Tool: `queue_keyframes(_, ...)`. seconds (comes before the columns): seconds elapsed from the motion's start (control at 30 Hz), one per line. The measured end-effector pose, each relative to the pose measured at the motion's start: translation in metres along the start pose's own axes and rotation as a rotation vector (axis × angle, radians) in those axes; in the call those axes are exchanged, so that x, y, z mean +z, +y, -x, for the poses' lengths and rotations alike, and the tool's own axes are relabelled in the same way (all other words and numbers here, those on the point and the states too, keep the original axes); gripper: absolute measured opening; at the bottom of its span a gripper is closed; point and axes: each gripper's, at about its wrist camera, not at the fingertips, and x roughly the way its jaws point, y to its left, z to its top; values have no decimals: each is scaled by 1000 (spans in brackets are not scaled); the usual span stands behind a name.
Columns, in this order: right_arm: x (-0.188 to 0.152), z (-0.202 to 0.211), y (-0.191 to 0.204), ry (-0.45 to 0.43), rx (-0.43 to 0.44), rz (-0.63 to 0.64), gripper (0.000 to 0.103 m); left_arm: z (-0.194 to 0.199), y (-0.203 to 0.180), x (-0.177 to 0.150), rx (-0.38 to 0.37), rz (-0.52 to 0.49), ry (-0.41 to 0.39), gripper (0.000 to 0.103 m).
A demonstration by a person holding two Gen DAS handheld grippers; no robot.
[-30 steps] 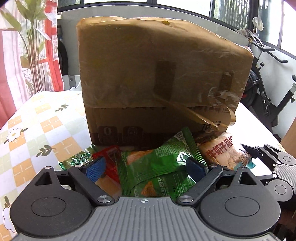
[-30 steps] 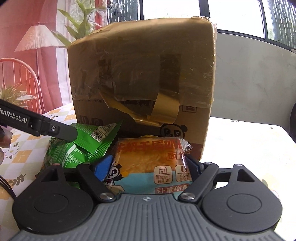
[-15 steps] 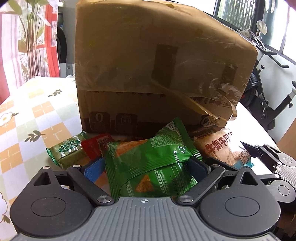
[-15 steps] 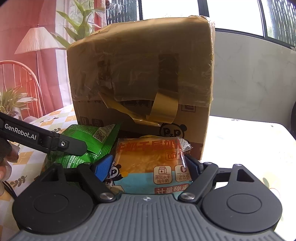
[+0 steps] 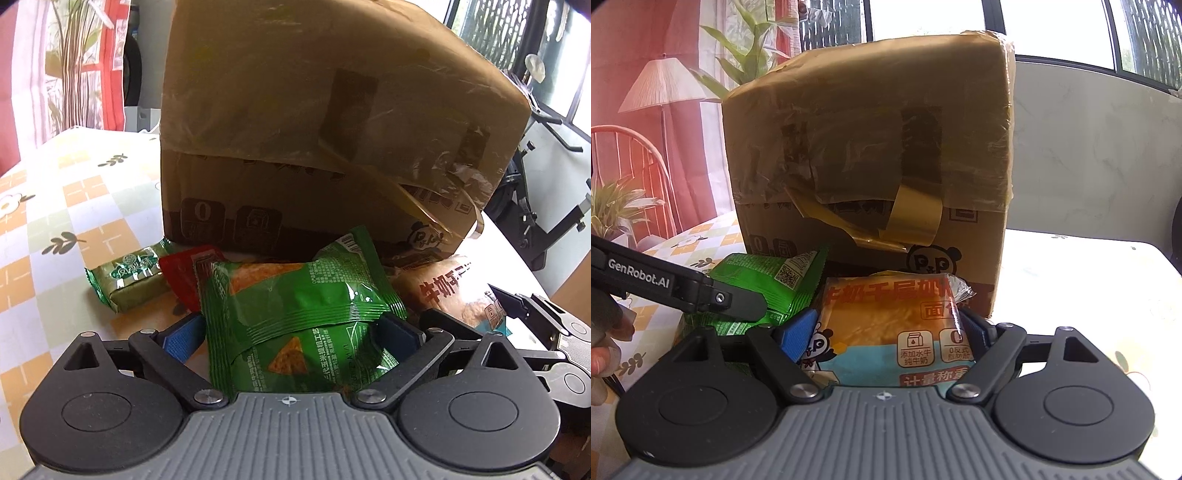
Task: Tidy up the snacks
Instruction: 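Close right tool on blue-orange bread packet while left tool lowers onto green chip bag, then close left tool on green chip bag and lift while right tool holds bread packet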
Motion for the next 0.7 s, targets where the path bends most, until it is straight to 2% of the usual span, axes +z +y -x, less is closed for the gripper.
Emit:
queue_keyframes(0.43,0,-2,-1,8,4,-7,83,-4,10,-2,-40,34,5,102)
queue_keyframes(0.5,0,-2,-1,10,6,-8,83,-3,9,-2,-41,31,5,100)
queue_keyframes(0.57,0,-2,-2,9,10,-14,83,0,6,-2,-49,2,-7,89)
queue_keyframes(0.7,0,-3,-3,13,16,-23,83,6,-3,-2,-46,-79,-27,83)
